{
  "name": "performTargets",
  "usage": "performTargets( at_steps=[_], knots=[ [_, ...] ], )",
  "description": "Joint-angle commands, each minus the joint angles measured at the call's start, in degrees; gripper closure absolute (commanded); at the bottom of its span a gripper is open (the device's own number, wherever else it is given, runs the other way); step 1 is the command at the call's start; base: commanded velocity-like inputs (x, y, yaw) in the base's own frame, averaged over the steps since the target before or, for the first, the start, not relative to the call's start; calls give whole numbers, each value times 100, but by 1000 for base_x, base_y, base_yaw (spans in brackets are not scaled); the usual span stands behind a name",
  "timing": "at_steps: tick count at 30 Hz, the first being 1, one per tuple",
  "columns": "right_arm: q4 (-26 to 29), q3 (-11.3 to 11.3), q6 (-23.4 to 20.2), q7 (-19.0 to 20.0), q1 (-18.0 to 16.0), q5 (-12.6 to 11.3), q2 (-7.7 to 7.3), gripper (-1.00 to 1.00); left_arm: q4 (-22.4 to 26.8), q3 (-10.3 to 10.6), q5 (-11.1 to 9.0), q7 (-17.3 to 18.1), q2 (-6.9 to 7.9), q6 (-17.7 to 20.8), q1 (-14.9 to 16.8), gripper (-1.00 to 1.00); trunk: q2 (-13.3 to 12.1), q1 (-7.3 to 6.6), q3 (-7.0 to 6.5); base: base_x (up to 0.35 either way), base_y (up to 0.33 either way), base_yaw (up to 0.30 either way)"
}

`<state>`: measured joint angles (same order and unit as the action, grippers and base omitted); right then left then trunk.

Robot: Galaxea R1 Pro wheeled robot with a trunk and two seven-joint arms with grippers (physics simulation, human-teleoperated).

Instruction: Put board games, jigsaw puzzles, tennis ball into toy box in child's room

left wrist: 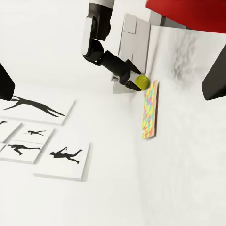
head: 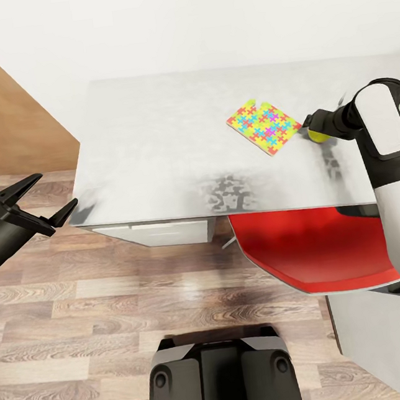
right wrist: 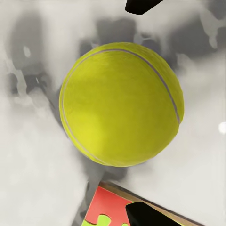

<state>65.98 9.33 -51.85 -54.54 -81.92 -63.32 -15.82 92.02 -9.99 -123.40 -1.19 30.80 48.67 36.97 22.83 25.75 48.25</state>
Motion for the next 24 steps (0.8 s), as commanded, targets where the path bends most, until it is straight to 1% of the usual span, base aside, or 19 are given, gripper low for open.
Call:
performTargets(
  at_steps=[1,24],
  knots=[
    [3,16,-9,-56,-6,-49,-7,-100,0,-3,-18,-13,2,20,3,-100,9,3,12,0,0,0],
    [12,16,19,-56,-10,-49,-3,-100,0,-3,-17,-13,5,20,3,-100,9,3,42,0,0,0]
  ],
)
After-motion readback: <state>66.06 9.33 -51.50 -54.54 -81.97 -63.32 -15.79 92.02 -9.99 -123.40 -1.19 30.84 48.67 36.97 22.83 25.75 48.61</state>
